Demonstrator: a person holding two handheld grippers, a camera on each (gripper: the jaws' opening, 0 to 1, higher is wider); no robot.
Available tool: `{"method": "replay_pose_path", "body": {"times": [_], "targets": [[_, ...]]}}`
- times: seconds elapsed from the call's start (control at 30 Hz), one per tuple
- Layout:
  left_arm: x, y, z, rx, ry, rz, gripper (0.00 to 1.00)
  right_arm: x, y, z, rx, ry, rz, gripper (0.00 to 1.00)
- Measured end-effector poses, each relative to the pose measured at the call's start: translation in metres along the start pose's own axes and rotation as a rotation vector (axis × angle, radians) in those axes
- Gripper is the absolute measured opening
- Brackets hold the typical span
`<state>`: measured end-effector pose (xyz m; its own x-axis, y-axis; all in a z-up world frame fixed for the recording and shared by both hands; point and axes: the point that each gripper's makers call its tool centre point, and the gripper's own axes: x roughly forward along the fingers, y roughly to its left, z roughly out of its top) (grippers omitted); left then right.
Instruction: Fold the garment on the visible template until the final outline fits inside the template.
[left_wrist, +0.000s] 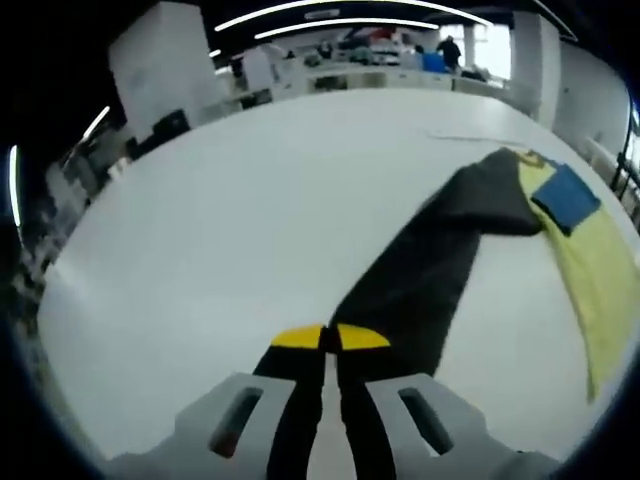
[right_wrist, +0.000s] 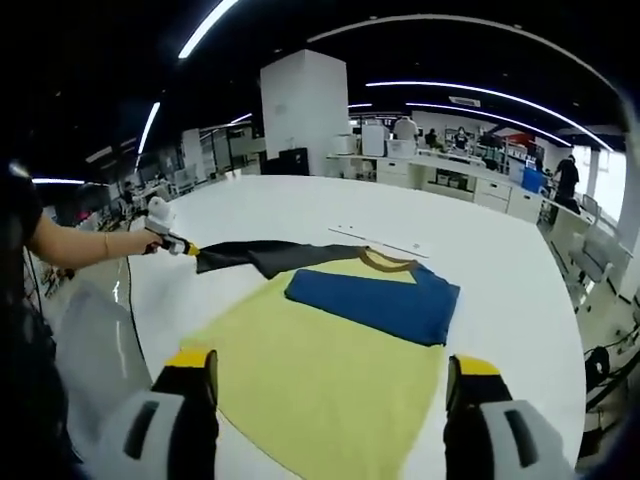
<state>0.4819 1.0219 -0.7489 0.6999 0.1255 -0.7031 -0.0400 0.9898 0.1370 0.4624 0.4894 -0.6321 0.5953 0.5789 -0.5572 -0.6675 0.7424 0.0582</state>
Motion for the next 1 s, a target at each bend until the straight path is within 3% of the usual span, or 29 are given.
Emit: {"method": "replay_pose_path", "body": {"times": [0.17, 0.27, 0.33, 0.63, 0.73, 0.87, 1.0], "targets": [[-0.006, 0.003, -0.004, -0.010, 0.012, 0.030, 0.06, 0.000, 0.001, 0.001, 0.007, -0.005, -0.001, 0.95], [-0.008, 0.004, -0.003, -0.074, -0.023, 0.028, 0.15, 0.000, 0.001, 0.002, 0.006, -0.005, 0.000, 0.96], [-0.008, 0.014, -0.003, -0.138, -0.044, 0.021, 0.22, 0.001, 0.002, 0.002, 0.006, -0.005, 0.002, 0.96], [-0.022, -0.010, 0.005, -0.266, -0.150, 0.011, 0.44, 0.002, 0.005, 0.003, 0.010, -0.008, 0.011, 0.96], [-0.025, -0.022, 0.008, -0.346, -0.201, 0.009, 0.46, 0.002, 0.005, 0.003, 0.008, -0.008, 0.014, 0.96], [-0.024, -0.034, 0.003, -0.366, -0.195, 0.024, 0.51, 0.002, 0.005, 0.004, 0.005, -0.011, 0.014, 0.96], [-0.016, -0.026, 0.000, -0.401, -0.193, 0.039, 0.50, 0.002, 0.004, 0.004, 0.007, -0.013, 0.013, 0.96]]}}
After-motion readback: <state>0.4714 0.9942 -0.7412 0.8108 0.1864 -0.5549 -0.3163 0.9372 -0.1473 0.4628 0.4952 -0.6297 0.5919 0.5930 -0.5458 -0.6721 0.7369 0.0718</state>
